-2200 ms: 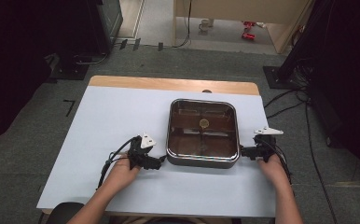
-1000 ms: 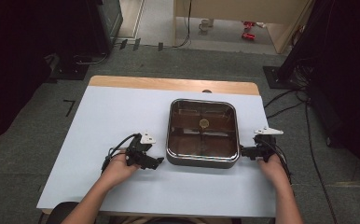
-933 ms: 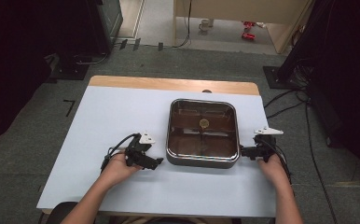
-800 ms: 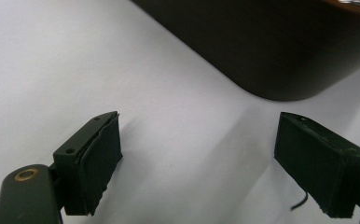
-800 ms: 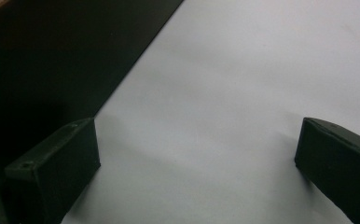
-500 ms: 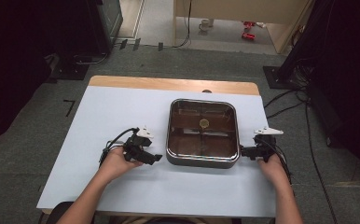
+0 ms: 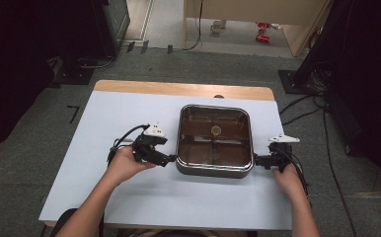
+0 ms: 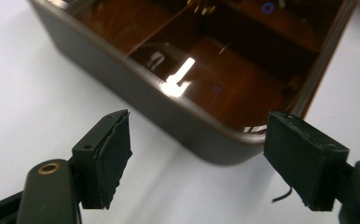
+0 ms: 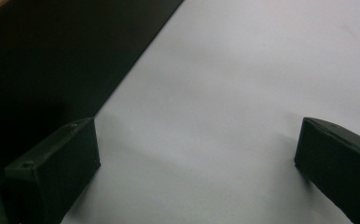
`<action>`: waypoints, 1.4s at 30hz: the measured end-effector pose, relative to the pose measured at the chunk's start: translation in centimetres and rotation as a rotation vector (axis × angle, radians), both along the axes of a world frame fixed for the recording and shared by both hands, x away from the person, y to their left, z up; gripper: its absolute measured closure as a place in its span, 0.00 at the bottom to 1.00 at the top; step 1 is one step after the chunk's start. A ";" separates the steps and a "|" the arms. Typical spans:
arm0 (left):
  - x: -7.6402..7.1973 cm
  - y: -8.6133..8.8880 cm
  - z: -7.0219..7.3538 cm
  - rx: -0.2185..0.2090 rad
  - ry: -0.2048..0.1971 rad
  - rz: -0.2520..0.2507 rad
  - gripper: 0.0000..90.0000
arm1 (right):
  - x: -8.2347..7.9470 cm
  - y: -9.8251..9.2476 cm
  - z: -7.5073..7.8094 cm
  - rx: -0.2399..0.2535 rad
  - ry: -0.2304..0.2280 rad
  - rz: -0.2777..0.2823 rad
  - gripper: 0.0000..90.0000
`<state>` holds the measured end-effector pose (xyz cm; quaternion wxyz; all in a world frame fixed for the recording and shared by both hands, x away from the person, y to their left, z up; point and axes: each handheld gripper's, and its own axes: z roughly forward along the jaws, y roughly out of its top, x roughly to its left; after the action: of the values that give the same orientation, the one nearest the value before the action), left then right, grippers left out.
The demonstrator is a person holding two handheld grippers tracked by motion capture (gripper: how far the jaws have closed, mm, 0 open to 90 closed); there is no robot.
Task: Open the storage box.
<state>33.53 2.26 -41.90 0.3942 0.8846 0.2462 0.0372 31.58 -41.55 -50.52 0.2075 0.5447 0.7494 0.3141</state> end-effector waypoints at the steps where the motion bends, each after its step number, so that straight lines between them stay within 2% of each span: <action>1: 0.1 -0.3 0.2 -0.007 0.000 -0.010 0.25 | 0.0 0.0 0.0 0.000 0.000 0.000 0.00; 12: 1.1 -3.4 1.2 0.008 -0.029 -0.054 0.28 | 0.0 0.0 0.0 0.000 -0.001 0.000 0.00; 29: 3.8 -7.9 1.8 -0.017 -0.017 -0.073 0.35 | 0.0 0.0 0.0 -0.001 -0.002 0.001 0.00; 33: 4.2 -8.7 1.8 -0.031 -0.017 -0.078 0.37 | 0.0 0.0 0.0 0.000 0.000 -0.001 0.00; 36: 4.4 -9.2 1.7 -0.020 -0.015 -0.085 0.37 | 0.0 0.0 0.0 0.000 -0.001 -0.001 0.00; 42: 4.9 -10.7 1.5 -0.026 -0.026 -0.096 0.37 | 0.0 0.0 0.0 -0.001 -0.003 0.000 0.00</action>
<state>38.43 -8.42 -40.42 0.4104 0.8896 0.1986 0.0265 31.56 -41.54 -50.54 0.2087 0.5443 0.7492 0.3146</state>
